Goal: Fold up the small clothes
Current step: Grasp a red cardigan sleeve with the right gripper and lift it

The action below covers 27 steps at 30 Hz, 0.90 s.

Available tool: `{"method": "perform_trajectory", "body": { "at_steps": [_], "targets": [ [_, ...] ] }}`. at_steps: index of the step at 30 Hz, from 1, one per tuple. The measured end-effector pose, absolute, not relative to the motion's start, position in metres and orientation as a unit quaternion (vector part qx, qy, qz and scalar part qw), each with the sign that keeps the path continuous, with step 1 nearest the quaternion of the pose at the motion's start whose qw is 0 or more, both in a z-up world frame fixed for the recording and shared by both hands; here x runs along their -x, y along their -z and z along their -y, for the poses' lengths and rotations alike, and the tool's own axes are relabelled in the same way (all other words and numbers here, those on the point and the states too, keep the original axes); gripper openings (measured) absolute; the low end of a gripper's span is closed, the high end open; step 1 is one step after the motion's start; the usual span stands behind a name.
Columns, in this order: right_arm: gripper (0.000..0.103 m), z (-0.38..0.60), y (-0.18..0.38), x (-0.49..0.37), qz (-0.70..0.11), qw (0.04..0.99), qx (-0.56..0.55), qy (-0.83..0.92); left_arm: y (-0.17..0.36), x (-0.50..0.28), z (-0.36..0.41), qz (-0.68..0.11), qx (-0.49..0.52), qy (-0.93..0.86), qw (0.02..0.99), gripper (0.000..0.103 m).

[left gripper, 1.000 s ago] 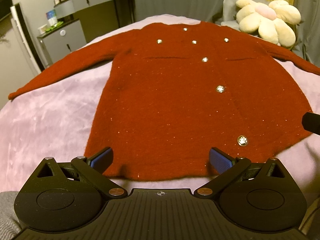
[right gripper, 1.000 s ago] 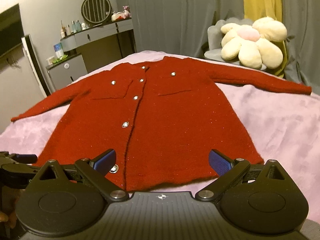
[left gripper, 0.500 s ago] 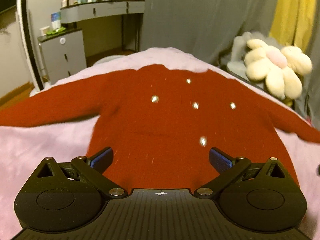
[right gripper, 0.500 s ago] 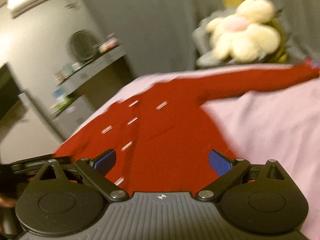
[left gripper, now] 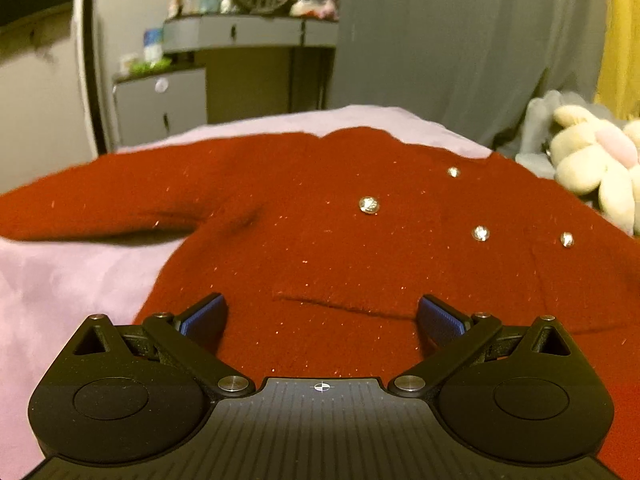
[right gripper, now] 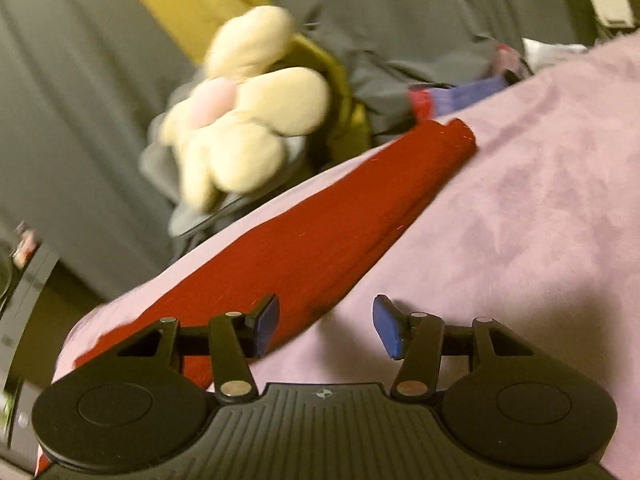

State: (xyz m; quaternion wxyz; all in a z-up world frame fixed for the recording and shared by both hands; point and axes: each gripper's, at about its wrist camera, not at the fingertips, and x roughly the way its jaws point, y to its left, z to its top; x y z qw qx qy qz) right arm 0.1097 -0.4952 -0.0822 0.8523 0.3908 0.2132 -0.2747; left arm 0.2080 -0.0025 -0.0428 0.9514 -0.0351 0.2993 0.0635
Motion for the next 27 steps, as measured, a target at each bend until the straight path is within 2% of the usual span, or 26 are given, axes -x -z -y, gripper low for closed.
{"method": "perform_trajectory", "body": {
  "at_steps": [6,7,8,10,13,15,18,21,24,25,27],
  "targets": [
    [0.051,0.513,0.102,-0.138,-0.193,0.84,-0.396,0.316,0.051,-0.207,0.007,-0.296,0.007,-0.062,0.953,0.103],
    [0.044,0.512,0.102,-0.144,-0.196,0.841,-0.388,0.322,0.052,-0.208,0.006,-0.297,0.009,-0.061,0.953,0.103],
    [0.032,0.511,0.1,-0.15,-0.201,0.842,-0.379,0.327,0.052,-0.208,0.005,-0.298,0.011,-0.06,0.953,0.103],
    [0.018,0.508,0.1,-0.161,-0.217,0.847,-0.356,0.329,0.052,-0.208,0.003,-0.299,0.014,-0.058,0.952,0.103],
    [0.013,0.498,0.09,-0.176,-0.242,0.858,-0.303,0.337,0.053,-0.21,0.003,-0.303,0.013,-0.056,0.951,0.103],
    [0.012,0.479,0.075,-0.185,-0.253,0.875,-0.234,0.341,0.052,-0.21,0.001,-0.305,0.015,-0.055,0.951,0.103],
    [0.012,0.424,0.042,-0.203,-0.244,0.916,-0.075,0.308,0.052,-0.21,0.0,-0.309,0.02,-0.052,0.949,0.103],
    [0.012,0.343,0.014,-0.213,-0.215,0.949,0.077,0.219,0.051,-0.212,-0.004,-0.316,0.029,-0.047,0.947,0.103],
    [0.012,0.248,0.011,-0.207,-0.189,0.952,0.225,0.084,0.052,-0.212,-0.007,-0.318,0.034,-0.04,0.947,0.103],
    [0.014,0.221,0.016,-0.203,-0.196,0.946,0.255,0.038,0.052,-0.212,-0.008,-0.318,0.032,-0.036,0.947,0.103],
    [0.025,0.18,0.03,-0.195,-0.219,0.93,0.293,-0.033,0.053,-0.211,-0.009,-0.319,0.027,-0.029,0.947,0.103]
  ]
}}
